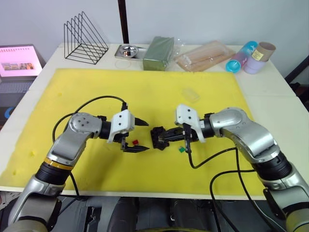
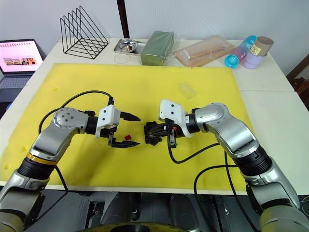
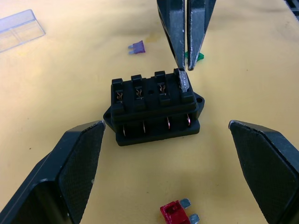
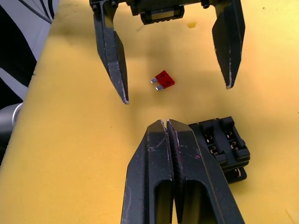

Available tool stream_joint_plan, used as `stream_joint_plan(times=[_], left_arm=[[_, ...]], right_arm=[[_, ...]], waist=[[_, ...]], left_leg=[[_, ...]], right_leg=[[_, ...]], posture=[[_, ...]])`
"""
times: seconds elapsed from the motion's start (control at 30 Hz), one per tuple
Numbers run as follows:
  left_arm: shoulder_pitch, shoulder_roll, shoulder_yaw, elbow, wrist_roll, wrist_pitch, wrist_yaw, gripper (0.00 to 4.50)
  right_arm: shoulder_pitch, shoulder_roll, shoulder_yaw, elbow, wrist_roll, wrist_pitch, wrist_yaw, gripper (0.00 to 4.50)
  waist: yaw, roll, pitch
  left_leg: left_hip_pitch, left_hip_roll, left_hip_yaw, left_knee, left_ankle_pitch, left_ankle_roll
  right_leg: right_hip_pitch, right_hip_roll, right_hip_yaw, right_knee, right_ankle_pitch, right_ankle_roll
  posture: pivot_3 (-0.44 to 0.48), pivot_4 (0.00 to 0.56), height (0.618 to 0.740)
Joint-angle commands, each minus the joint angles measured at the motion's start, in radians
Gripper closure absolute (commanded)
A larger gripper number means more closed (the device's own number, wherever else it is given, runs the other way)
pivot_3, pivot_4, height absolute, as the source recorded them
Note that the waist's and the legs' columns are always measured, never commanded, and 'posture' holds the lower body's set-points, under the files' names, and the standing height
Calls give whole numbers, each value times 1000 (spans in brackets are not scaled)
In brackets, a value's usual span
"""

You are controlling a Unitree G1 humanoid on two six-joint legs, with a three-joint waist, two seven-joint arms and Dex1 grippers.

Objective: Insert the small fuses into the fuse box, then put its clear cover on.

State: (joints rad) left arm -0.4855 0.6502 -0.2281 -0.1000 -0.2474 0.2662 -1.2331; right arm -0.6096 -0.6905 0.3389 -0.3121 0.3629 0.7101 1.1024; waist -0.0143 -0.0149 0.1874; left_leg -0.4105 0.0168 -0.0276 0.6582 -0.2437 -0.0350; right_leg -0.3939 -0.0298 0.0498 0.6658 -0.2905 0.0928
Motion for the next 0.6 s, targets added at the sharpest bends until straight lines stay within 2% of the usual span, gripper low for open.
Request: stream_joint_plan(times=[0.03,0.6], left_arm=[[-15,1,7,-19,1,-15,6,0],[-19,-2,8,-17,3,-15,6,0]], right_arm=[[6,-3,-1,2,-14,-29,7,4467],[70,-17,67,117,-120,-157,39,4467]], waist=[[0,0,0],[0,0,0]], left_leg=[[0,0,0,0,0,0],[1,0,0,0,0,0]], right_leg=[[0,0,0,0,0,0],[1,0,0,0,0,0]], posture=[[0,150,740],[0,150,740]])
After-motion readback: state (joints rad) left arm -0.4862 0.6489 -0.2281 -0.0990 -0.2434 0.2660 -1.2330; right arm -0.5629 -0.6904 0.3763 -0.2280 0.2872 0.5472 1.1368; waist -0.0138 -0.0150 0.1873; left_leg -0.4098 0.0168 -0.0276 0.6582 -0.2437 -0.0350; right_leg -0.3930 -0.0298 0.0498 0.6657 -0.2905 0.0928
